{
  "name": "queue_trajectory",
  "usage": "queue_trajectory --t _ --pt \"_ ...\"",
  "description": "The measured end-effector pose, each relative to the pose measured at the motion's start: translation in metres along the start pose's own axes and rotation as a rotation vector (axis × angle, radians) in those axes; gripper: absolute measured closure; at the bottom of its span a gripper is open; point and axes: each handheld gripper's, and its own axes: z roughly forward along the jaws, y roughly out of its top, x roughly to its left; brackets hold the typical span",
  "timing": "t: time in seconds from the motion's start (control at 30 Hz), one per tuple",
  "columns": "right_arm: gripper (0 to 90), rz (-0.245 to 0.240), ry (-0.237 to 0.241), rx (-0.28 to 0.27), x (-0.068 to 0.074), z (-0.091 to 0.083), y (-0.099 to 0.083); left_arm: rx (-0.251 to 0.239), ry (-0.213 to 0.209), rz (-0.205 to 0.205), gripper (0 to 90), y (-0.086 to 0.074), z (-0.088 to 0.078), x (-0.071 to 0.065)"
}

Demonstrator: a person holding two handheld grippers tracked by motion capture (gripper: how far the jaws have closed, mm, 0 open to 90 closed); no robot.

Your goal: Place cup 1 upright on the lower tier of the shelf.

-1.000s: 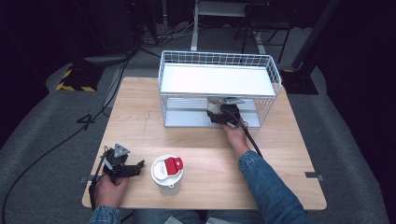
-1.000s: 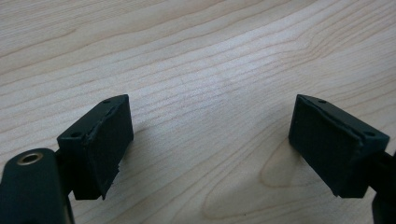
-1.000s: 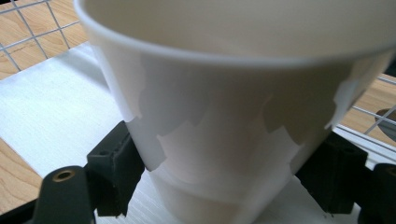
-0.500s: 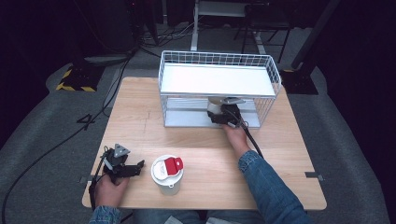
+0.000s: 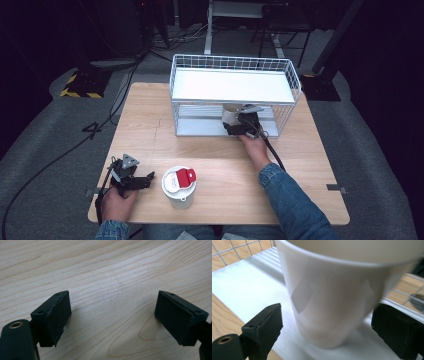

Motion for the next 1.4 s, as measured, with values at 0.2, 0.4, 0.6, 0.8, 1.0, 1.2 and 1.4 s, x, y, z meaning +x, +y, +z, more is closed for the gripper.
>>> queue_trajectory --t 0.2,0.4,0.6,0.8,1.0,1.2,1.4 --pt "10.5 0.013 0.012 -0.003 -0.005 -0.021 -0.008 0.002 -0.003 0.005 14.3 0.001 0.000 0.000" --pt "10.6 0.024 0.037 -0.019 -0.004 -0.041 -0.012 0.001 -0.012 0.009 14.3 -0.001 -0.001 -0.001" --pt "10.6 0.009 0.063 -0.039 0.000 -0.068 -0.013 0.003 -0.023 0.023 14.3 -0.002 -0.002 -0.002" --pt "11.3 -0.002 0.070 -0.058 0.000 -0.092 -0.015 0.003 -0.027 0.030 14.3 -0.002 -0.002 -0.001" --pt "11.3 0.008 0.083 -0.079 -0.003 -0.122 -0.022 0.003 -0.029 0.032 14.3 -0.002 -0.002 -0.001" --pt "12.3 -0.002 0.065 -0.064 -0.006 -0.151 -0.028 0.005 -0.032 0.035 14.3 -0.001 -0.002 0.000" --pt "12.8 -0.028 0.061 -0.063 -0.005 -0.178 -0.039 0.004 -0.035 0.038 14.2 0.000 0.000 0.000"
